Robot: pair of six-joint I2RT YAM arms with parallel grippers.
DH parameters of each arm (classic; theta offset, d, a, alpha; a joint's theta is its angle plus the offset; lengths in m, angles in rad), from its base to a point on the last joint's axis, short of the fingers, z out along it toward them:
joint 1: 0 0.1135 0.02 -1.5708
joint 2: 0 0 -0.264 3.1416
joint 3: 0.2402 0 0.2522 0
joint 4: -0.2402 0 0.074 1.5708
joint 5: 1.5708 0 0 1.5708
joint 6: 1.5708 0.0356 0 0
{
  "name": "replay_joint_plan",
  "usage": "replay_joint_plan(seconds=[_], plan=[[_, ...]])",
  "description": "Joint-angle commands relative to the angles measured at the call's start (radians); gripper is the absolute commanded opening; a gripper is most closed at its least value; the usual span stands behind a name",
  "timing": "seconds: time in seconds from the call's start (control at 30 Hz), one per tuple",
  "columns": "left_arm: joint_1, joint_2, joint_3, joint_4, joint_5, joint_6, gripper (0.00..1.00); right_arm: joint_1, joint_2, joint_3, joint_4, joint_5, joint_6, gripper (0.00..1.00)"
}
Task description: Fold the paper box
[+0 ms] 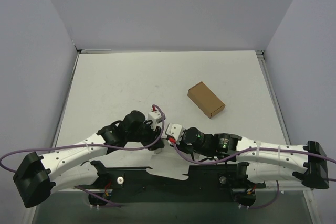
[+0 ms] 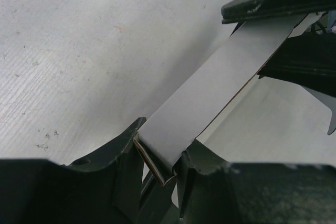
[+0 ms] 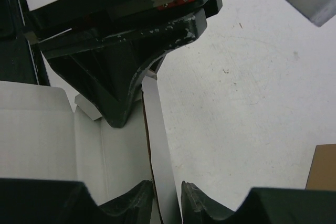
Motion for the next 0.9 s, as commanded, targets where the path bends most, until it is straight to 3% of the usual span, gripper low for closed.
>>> replay_joint_plan(seconds=[0.0,0.13,0.3,0.43,0.53,0.7,0.87], plan=[[0.005,-0.024,0.054,-0.003,0.06,0.023,0.0,0.008,0.016,0.056,0.003,0.048,-0.061,0.24],[0.004,-0.017,0.057,-0.006,0.022,0.016,0.0,0.016,0.033,0.063,-0.017,0.06,-0.083,0.0],[0.002,-0.014,0.019,0.071,-0.095,-0.006,0.0,0.039,0.072,0.043,0.003,0.149,-0.112,0.0],[-0.002,0.02,-0.096,0.268,-0.213,-0.007,0.0,0.074,0.139,0.001,0.081,0.295,-0.149,0.0],[-0.011,0.078,-0.138,0.431,-0.312,0.04,0.0,0.093,0.21,-0.009,0.169,0.384,-0.152,0.0],[-0.03,0.221,-0.156,0.563,-0.446,0.109,0.0,0.114,0.3,-0.019,0.244,0.479,-0.189,0.0],[-0.042,0.299,-0.211,0.717,-0.486,0.135,0.0,0.134,0.349,-0.032,0.289,0.556,-0.206,0.0]])
